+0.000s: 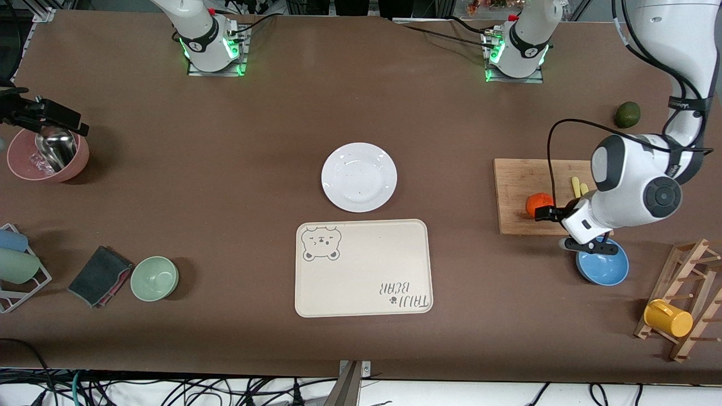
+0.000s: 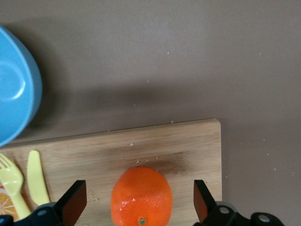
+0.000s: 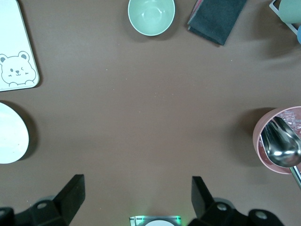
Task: Place orange and plate with both arms
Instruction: 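Close the left gripper on the orange and lift it, then carry the orange with the left gripper over the white plate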
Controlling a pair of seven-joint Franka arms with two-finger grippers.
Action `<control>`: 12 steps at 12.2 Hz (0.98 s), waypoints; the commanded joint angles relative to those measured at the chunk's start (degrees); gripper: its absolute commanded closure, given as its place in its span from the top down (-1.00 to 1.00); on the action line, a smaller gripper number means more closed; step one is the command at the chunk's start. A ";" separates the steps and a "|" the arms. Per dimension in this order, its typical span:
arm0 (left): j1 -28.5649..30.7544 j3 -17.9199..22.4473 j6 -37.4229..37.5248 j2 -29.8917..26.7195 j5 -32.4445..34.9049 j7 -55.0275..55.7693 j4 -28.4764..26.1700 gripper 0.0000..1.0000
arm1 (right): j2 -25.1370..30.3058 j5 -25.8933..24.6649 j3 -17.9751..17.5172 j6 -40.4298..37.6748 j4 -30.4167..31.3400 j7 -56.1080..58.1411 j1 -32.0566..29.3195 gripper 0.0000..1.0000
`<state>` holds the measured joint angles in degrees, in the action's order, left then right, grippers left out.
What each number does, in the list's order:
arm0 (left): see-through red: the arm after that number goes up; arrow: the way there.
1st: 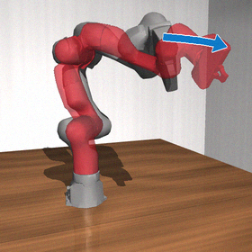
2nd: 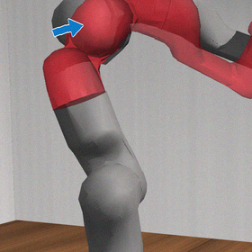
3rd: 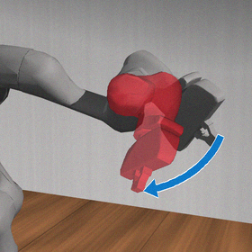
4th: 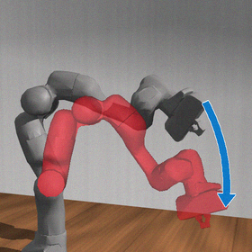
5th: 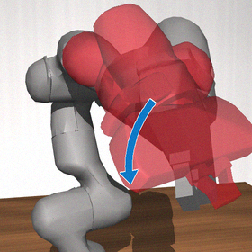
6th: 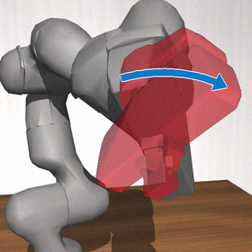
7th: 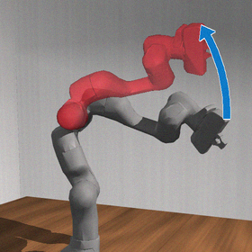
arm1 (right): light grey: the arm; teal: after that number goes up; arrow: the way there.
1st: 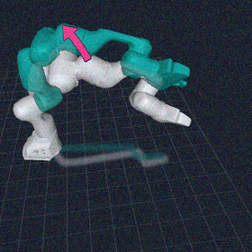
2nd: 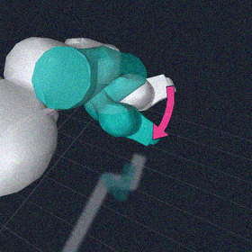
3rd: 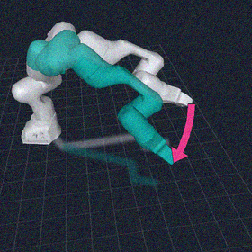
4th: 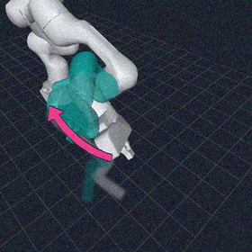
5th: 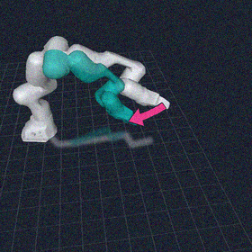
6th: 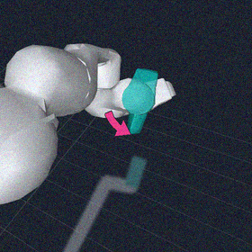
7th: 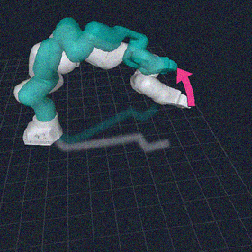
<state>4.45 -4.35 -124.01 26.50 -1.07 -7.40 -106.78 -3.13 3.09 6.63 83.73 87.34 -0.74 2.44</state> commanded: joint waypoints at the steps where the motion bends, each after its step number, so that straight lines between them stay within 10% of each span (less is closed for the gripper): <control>1: 0.12 0.04 -1.85 -1.72 0.36 -1.04 -3.78 1.00 | 0.15 0.77 0.13 -0.76 -0.59 0.82 -0.33 1.00; 9: 0.56 0.04 -1.06 0.83 0.36 -1.04 -5.37 0.98 | 0.15 0.77 0.14 -0.76 -0.59 0.82 -0.33 1.00; 12: 0.21 0.04 -1.06 1.62 1.06 -1.13 -5.19 0.37 | 0.14 0.77 0.14 -0.76 -0.59 0.82 -0.33 1.00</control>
<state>4.72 -4.16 -124.93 27.79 -1.06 -7.43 -112.11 -3.14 3.09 6.72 83.73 87.34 -0.74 2.43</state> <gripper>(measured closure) 0.062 0.000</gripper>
